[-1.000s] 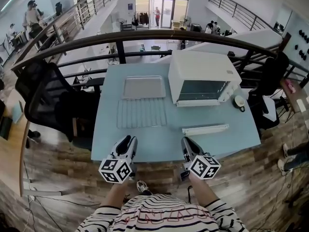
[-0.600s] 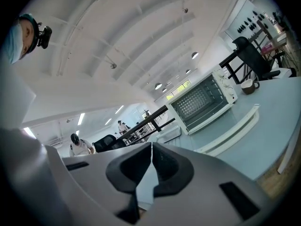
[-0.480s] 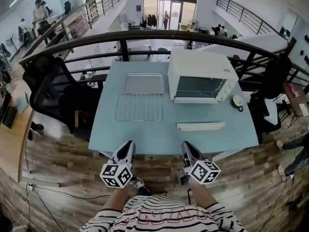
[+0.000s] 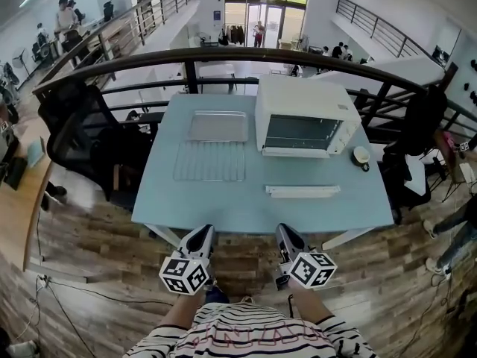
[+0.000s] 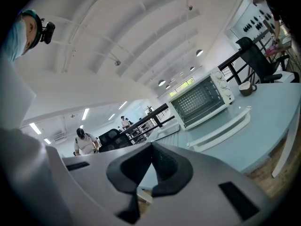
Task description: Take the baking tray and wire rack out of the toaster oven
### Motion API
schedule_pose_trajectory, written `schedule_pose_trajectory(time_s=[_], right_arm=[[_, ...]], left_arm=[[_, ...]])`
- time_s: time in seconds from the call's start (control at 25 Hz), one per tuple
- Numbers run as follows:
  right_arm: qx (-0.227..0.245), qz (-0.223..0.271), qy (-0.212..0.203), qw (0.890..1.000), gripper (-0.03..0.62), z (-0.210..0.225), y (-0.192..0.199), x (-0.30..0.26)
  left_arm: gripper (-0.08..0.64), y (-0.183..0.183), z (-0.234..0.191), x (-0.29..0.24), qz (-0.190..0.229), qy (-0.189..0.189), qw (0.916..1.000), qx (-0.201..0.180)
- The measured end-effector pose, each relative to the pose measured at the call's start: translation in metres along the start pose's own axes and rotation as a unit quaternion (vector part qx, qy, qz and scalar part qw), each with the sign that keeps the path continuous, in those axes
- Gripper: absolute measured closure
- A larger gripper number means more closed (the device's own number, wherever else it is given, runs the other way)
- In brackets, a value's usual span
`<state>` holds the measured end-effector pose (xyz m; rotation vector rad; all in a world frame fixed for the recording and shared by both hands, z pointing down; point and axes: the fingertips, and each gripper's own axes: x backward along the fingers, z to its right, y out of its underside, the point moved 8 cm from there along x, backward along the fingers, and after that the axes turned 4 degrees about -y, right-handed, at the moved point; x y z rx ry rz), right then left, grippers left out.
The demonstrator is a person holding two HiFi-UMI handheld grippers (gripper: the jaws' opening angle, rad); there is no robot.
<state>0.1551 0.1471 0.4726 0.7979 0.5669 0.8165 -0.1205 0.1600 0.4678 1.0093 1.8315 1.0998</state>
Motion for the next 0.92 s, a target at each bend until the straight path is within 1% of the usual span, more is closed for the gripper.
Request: schedule_pose_trajectory(time_s=[0.2, 0.44, 0.64, 0.92], right_arm=[[0.008, -0.010, -0.004, 1.000, 0.566, 0.001, 0.007, 0.011], [0.013, -0.020, -0.008, 1.000, 0.566, 0.004, 0.011, 0.022], [0.015, -0.024, -0.008, 1.000, 0.566, 0.007, 0.012, 0.028], [0.018, -0.027, -0.011, 0.999, 0.566, 0.002, 0.012, 0.032]], left_arm=[[0.534, 0.011, 0.012, 0.008, -0.001, 0.003, 1.0000, 0.005], [0.534, 0.022, 0.023, 0.017, -0.005, -0.006, 1.0000, 0.005], [0.534, 0.025, 0.031, 0.020, -0.004, -0.007, 1.0000, -0.001], [0.534, 0.025, 0.034, 0.028, -0.002, -0.007, 1.0000, 0.003]])
